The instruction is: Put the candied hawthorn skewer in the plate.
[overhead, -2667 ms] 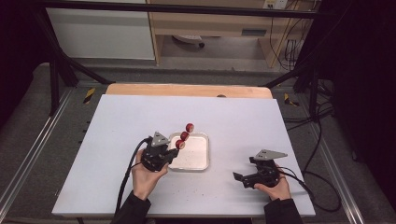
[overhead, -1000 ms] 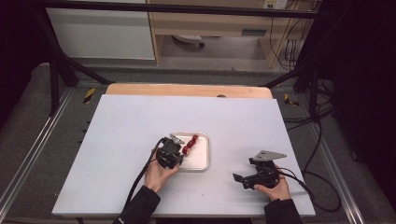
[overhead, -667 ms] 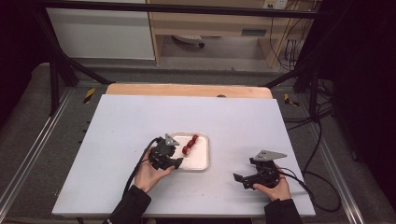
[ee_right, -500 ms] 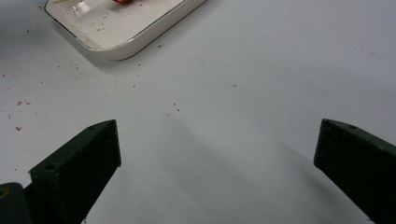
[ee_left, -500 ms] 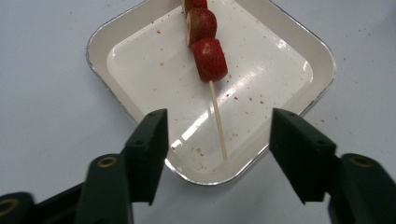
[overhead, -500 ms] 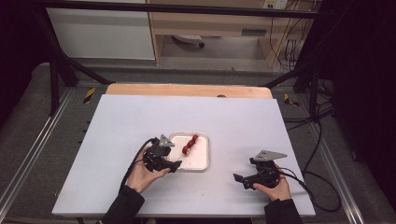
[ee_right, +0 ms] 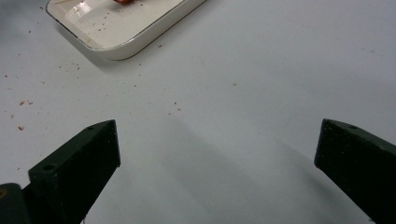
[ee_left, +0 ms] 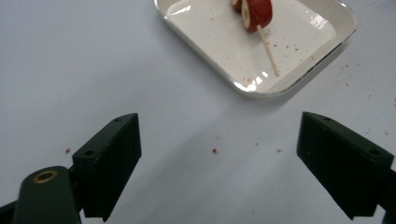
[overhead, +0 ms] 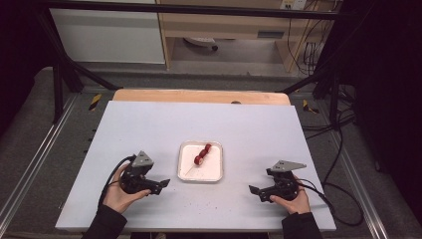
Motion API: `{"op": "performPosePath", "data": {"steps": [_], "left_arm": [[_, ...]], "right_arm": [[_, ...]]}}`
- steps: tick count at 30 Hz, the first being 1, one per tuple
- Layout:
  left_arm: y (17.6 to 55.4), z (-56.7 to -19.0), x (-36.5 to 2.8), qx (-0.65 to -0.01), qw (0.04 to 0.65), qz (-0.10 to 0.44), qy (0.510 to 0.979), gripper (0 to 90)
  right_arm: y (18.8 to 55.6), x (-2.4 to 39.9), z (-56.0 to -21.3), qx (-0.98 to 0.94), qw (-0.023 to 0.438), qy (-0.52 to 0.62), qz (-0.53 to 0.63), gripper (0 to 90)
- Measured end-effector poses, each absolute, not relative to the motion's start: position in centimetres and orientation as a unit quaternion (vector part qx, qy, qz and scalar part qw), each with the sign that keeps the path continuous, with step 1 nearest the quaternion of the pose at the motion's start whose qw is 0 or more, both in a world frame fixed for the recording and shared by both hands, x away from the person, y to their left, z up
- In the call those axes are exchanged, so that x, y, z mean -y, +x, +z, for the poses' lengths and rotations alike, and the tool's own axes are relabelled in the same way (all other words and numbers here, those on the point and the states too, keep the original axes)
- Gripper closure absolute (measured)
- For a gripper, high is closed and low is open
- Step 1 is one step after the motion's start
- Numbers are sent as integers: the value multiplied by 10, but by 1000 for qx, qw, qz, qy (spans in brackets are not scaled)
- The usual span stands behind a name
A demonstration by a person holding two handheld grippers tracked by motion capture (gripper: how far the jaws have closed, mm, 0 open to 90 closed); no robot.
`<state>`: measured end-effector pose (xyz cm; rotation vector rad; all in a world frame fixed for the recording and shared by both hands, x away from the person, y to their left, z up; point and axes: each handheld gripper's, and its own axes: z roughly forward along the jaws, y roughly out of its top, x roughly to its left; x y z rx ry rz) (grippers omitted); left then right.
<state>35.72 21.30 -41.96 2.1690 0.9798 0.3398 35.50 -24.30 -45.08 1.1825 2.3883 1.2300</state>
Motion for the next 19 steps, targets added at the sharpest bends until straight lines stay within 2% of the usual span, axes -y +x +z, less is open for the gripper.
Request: {"op": "performPosePath", "data": {"steps": [8, 19], "left_arm": [[344, -438, -239, -394, 372, 146, 827, 119], [341, -445, -244, -393, 382, 139, 824, 100]], "right_arm": [[355, 243, -454, -814, 102, 398, 411, 7], [354, 243, -454, -816, 99, 397, 409, 7]]}}
